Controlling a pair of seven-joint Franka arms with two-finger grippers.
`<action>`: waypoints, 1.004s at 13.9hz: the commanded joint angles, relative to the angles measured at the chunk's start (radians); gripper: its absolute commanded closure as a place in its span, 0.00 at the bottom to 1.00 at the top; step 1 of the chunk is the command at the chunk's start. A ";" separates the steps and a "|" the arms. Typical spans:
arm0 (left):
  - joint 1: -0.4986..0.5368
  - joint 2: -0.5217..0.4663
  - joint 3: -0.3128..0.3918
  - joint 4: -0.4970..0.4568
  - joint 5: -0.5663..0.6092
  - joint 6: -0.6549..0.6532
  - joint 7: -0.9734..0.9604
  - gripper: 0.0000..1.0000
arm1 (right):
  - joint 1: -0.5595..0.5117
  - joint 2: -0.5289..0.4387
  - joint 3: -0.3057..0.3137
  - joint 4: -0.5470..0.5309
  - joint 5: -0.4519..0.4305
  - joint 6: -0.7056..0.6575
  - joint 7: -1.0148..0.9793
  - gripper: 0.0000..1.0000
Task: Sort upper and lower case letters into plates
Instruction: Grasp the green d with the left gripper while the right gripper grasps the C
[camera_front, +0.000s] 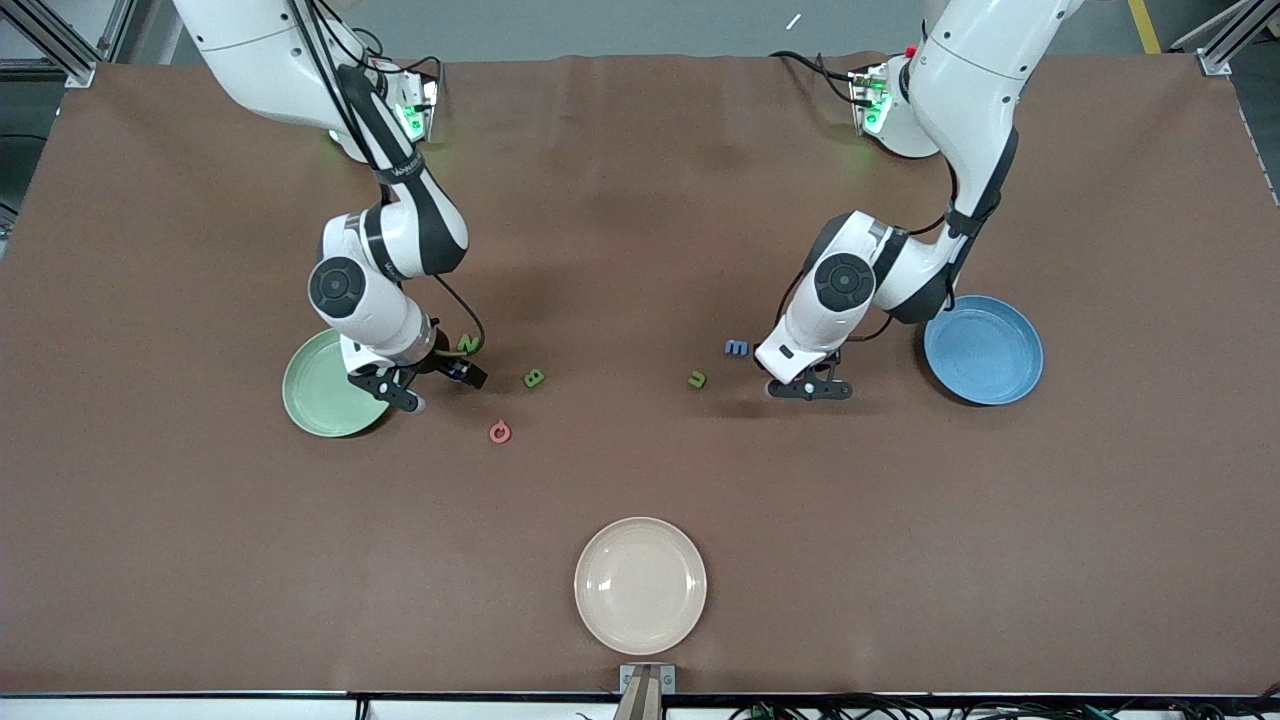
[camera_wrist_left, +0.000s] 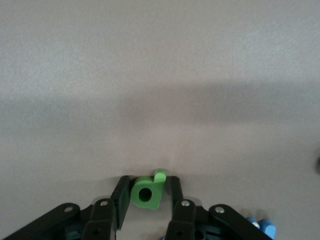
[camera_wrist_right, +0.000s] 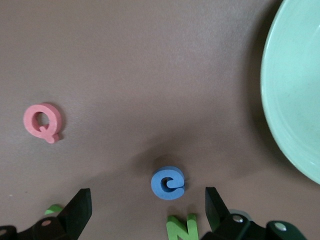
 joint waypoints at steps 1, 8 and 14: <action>-0.002 0.010 0.004 -0.004 0.019 0.052 -0.024 0.66 | 0.025 -0.007 -0.013 -0.051 0.004 0.041 0.016 0.00; 0.006 -0.004 0.004 -0.010 0.021 0.047 -0.041 0.91 | 0.039 0.051 -0.015 -0.041 0.004 0.100 0.015 0.12; 0.101 -0.135 0.001 -0.036 0.021 -0.080 -0.007 0.96 | 0.042 0.051 -0.023 -0.039 -0.007 0.097 0.008 0.25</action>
